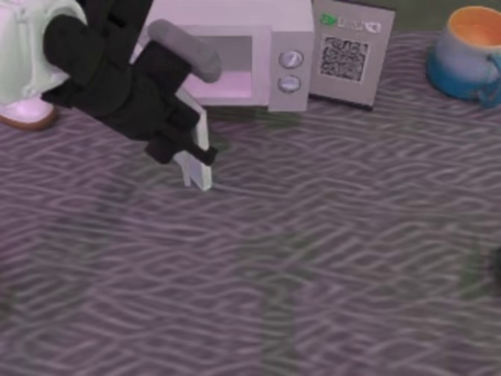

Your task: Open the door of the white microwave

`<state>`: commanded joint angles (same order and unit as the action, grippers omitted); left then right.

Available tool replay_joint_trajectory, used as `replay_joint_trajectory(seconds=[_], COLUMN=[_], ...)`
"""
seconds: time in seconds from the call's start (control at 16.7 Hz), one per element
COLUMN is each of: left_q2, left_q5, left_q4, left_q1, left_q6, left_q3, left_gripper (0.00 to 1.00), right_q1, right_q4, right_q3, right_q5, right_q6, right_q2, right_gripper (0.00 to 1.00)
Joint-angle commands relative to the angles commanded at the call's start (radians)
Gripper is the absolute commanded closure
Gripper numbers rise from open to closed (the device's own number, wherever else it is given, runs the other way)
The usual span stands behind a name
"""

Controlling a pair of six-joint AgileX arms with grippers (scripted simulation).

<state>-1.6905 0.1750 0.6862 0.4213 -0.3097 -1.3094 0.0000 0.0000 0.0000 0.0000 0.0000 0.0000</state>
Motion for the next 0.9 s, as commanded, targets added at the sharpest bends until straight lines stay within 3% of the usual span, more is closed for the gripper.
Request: replay_joint_trajectory(seconds=[0.18,0.6,0.9], left_q2=[0.0,0.031,0.034], left_q5=[0.012,0.092,0.099], left_q4=[0.003,0.042,0.045], left_q1=[-0.002,-0.073,-0.078], left_q6=[-0.013,-0.178,-0.192], left_q3=[0.005,0.031,0.033], left_gripper=[1.0,1.0,1.0], right_q1=[0.0,0.0,0.0], right_q4=[0.0,0.0,0.0], right_q3=[0.0,0.0,0.0], right_q5=[0.0,0.0,0.0], right_q6=[0.0,0.0,0.0], right_q2=[0.0,0.0,0.0], right_gripper=[0.0,0.0,0.0])
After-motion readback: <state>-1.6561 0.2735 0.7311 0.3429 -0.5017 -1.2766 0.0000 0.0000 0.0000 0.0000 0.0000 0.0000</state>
